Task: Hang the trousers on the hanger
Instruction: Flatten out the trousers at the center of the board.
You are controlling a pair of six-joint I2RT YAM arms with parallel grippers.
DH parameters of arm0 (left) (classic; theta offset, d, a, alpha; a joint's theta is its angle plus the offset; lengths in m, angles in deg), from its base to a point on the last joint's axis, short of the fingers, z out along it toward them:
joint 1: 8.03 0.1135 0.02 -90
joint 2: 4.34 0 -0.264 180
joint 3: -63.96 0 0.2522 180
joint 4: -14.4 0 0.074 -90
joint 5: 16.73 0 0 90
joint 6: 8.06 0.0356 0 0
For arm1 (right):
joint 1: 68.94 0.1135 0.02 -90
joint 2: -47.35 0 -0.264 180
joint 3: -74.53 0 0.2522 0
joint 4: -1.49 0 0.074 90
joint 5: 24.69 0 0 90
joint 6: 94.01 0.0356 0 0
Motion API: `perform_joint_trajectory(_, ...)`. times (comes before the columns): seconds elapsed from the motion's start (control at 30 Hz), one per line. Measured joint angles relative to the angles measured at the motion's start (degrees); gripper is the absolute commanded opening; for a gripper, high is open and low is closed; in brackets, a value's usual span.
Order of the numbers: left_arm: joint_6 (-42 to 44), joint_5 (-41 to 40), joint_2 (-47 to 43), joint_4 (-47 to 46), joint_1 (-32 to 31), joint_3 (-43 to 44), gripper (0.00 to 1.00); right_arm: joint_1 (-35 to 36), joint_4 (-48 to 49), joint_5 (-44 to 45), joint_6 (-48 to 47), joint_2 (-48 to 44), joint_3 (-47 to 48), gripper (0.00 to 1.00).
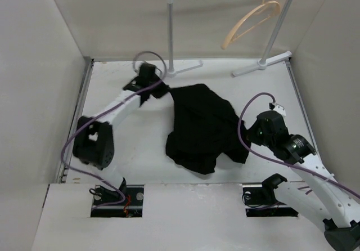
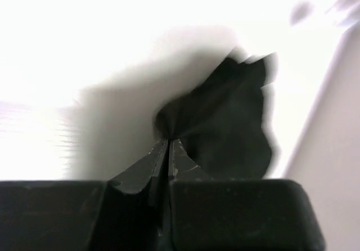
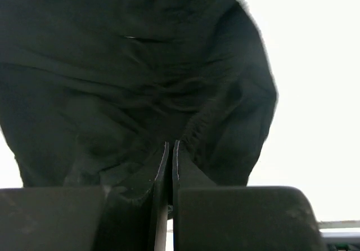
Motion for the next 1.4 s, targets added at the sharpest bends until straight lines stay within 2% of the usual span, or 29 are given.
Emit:
perform_joint_trajectory(0.07, 0.94, -0.57, -7.52, 3.48, 6.01, 1.81, 0.0, 0.0, 0.92, -0.52, -0.61, 0.52, 2.03, 0.04)
perform_joint_trajectory(0.17, 4.02, -3.19, -15.67, 8.13, 12.7, 10.03, 0.02, 0.0, 3.19, -1.6, -1.2, 0.76, 6.05, 0.04)
perform_joint_trajectory(0.23, 7.04, -5.29, -20.46, 9.44, 13.64, 15.45, 0.07, 0.39, 5.4, -2.23, -1.44, 0.46, 8.66, 0.04)
perform_joint_trajectory(0.3, 10.08, -7.74, -25.7, 9.38, 11.8, 16.41, 0.1, 0.85, 6.47, -2.29, -1.77, -0.94, 9.64, 0.04)
perform_joint_trajectory(0.4, 13.51, -12.07, -34.01, 8.72, 8.07, 7.48, 0.26, 1.22, 5.18, -2.25, -1.14, -4.61, 7.5, 0.02)
perform_joint_trajectory(0.5, 14.38, -16.48, -39.21, 11.89, 6.69, -6.71, 0.32, 1.09, 1.14, -2.27, -0.02, -8.37, 2.34, 0.02)
perform_joint_trajectory(0.57, 14.43, -18.34, -39.01, 15.54, 7.32, -14.1, 0.48, 0.42, -3.1, -2.91, 0.81, -9.53, -1.09, 0.02)
perform_joint_trajectory(0.63, 14.01, -19.12, -38.07, 19.93, 8.39, -19.98, 0.59, -0.52, -7.39, -3.17, 1.88, -10.21, -3.15, 0.03)
perform_joint_trajectory(0.77, 13.03, -20.22, -40.35, 24.24, 10.27, -23.65, 0.66, -2.99, -10.49, -2.95, 2.64, -11.52, -3.96, 0.04)
perform_joint_trajectory(0.93, 9.49, -17.05, -40.06, 20.28, 10.99, -27.02, 0.64, -5.88, -7.67, -3.98, 1.25, -8.09, -3.04, 0.05)
perform_joint_trajectory(1.13, 4.31, -10.67, -28.83, 17.09, 9.03, -33.64, 0.6, -6.1, -3.72, -4.98, -1.25, -5.05, -1.66, 0.06)
perform_joint_trajectory(1.17, 3.87, -10.25, -27.63, 17.0, 8.44, -34.07, 0.55, -6.1, -3.23, -5.07, -1.49, -4.96, -1.53, 0.06)
perform_joint_trajectory(1.27, 2.6, -9.42, -25.09, 14.82, 6.88, -34.51, 0.13, -6.1, -1.92, -5.2, -2.21, -4.7, -1.33, 0.05)
perform_joint_trajectory(1.33, 2.29, -9.16, -24.72, 13.16, 6.67, -34.27, 0.04, -6.1, -1.57, -5.27, -2.71, -4.52, -0.94, 0.04)
perform_joint_trajectory(1.4, 2.25, -9.42, -25.27, 13.44, 7.32, -32.33, 0.02, -6.1, -1.66, -5.27, -3.67, -3.85, 0.61, 0.03)
